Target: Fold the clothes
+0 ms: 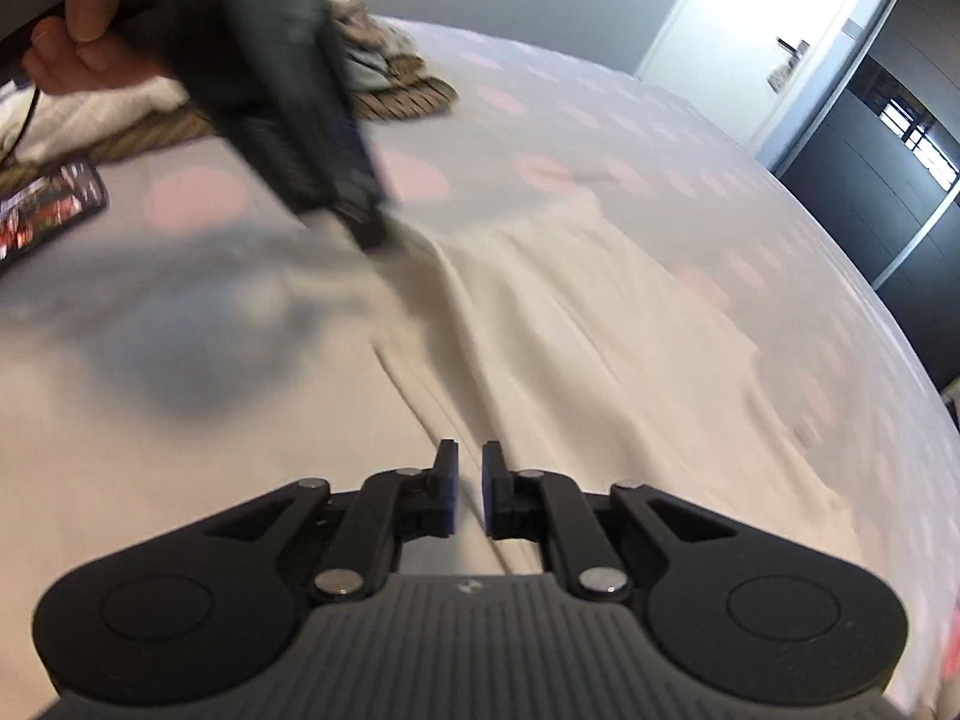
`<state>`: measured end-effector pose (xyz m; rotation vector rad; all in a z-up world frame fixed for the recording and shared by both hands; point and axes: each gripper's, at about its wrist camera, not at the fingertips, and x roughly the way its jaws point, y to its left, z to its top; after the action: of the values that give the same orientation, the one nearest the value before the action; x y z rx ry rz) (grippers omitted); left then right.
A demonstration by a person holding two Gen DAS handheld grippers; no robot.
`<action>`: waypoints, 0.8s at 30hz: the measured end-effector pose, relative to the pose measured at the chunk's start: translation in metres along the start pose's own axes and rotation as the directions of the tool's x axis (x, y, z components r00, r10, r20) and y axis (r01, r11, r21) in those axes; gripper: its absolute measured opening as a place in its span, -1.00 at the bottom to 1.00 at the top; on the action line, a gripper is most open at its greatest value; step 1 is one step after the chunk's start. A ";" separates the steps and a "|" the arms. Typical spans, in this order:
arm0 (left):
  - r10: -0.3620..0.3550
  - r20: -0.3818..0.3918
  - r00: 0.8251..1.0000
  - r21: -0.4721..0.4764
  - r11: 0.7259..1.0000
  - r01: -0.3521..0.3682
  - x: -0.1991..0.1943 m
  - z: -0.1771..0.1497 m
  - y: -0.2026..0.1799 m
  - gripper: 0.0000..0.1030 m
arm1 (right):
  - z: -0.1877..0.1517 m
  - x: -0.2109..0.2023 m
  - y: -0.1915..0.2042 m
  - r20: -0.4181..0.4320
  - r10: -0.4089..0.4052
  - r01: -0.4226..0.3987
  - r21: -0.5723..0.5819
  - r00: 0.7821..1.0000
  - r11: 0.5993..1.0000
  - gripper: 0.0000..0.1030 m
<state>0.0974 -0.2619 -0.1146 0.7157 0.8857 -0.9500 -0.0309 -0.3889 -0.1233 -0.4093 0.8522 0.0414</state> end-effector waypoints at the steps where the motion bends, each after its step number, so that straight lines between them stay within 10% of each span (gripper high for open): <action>1: 0.024 -0.009 1.000 0.001 1.000 -0.024 0.002 -0.005 0.002 -0.69 | -0.007 -0.008 -0.008 -0.021 -0.015 0.016 0.046 1.000 0.999 -0.78; 7: 0.029 0.043 0.999 -0.007 1.000 -0.029 -0.008 -0.026 0.016 -0.69 | -0.072 -0.055 -0.082 -0.156 -0.137 0.188 0.382 0.978 0.905 -0.70; 11: 0.064 0.165 0.984 -0.003 0.998 -0.065 -0.024 -0.020 0.008 -0.69 | -0.119 -0.077 -0.132 -0.235 -0.176 0.287 0.623 0.956 0.728 -0.70; 17: 0.065 0.126 0.990 -0.168 0.985 -0.043 -0.003 0.002 0.013 -0.69 | -0.173 -0.087 -0.168 -0.308 -0.145 0.339 0.821 0.940 0.459 -0.65; 24: 0.098 -0.049 0.994 -0.070 0.992 -0.101 0.038 -0.002 -0.004 -0.74 | -0.220 -0.066 -0.169 -0.381 -0.062 0.373 0.839 0.922 0.395 -0.90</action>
<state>0.1042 -0.2757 -0.1492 0.7154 0.9111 -0.8119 -0.2003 -0.6173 -0.1469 0.5524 0.9760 -0.7546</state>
